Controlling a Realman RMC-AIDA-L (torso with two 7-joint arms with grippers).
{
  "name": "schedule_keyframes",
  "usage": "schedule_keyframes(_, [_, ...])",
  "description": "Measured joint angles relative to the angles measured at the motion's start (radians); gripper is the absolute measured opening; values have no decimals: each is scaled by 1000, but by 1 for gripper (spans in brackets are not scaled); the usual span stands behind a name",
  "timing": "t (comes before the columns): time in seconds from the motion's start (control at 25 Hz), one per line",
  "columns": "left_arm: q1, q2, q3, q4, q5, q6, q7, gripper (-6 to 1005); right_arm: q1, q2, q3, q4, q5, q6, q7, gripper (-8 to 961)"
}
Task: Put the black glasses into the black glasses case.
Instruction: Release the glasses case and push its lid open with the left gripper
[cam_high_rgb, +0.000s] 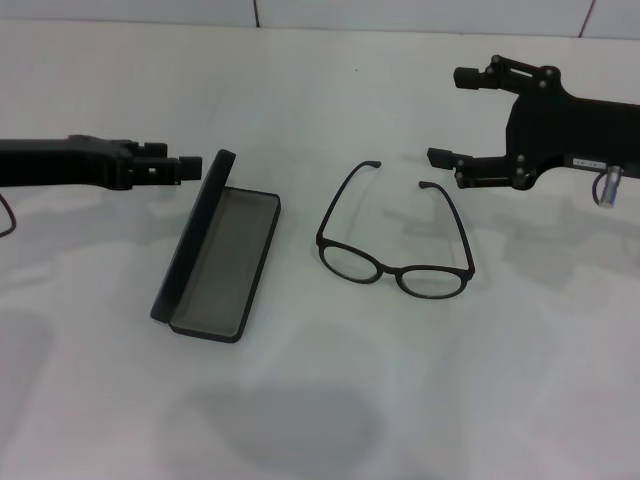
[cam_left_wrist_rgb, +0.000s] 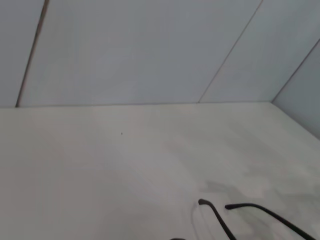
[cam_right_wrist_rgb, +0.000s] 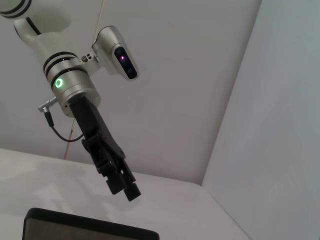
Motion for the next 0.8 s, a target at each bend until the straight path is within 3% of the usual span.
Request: schedule_keyframes(0.8, [-38,-16,0,50,118,-42,-9,761,9,3,-1,-2,-7,-15,-13,870])
